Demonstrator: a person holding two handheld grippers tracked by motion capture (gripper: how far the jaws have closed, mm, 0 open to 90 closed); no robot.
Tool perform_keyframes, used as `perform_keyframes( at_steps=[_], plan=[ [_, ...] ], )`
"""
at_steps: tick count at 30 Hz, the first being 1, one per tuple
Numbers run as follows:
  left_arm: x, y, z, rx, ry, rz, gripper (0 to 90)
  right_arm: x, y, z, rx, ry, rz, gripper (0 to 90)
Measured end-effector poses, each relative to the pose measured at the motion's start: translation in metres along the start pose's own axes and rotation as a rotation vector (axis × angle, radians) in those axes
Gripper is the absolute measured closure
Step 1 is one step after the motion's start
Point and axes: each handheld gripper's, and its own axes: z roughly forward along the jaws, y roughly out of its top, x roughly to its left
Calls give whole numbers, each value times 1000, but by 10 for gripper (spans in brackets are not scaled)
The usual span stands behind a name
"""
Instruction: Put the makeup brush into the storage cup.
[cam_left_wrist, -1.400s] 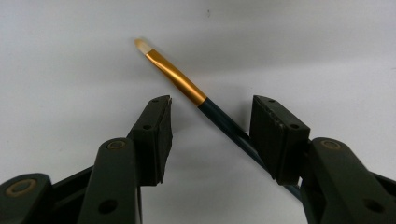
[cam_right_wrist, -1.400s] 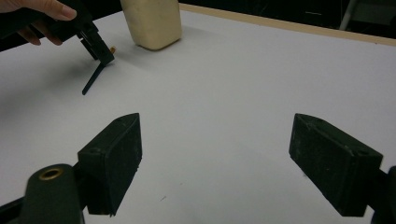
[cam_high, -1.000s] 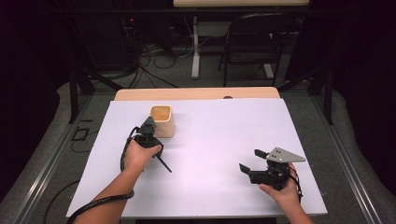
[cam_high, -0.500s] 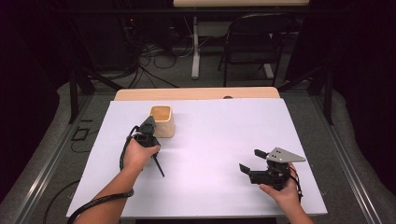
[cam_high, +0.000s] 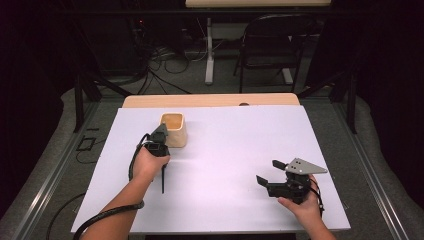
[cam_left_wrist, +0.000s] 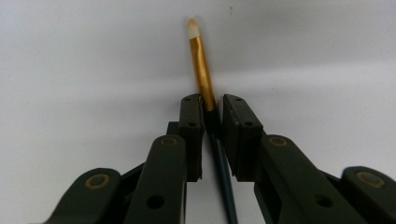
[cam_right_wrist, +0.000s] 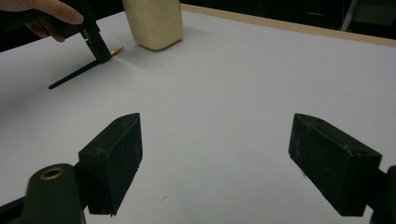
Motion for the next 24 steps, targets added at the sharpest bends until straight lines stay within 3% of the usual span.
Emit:
perform_keyframes(
  at_steps=[3, 24],
  plan=[
    [0, 0, 0, 3, 7, 4, 827, 0, 0, 0, -6, 0, 1, 171],
    [-1, -1, -1, 11, 2, 20, 834, 0, 0, 1, -4, 1, 1, 171]
  ],
)
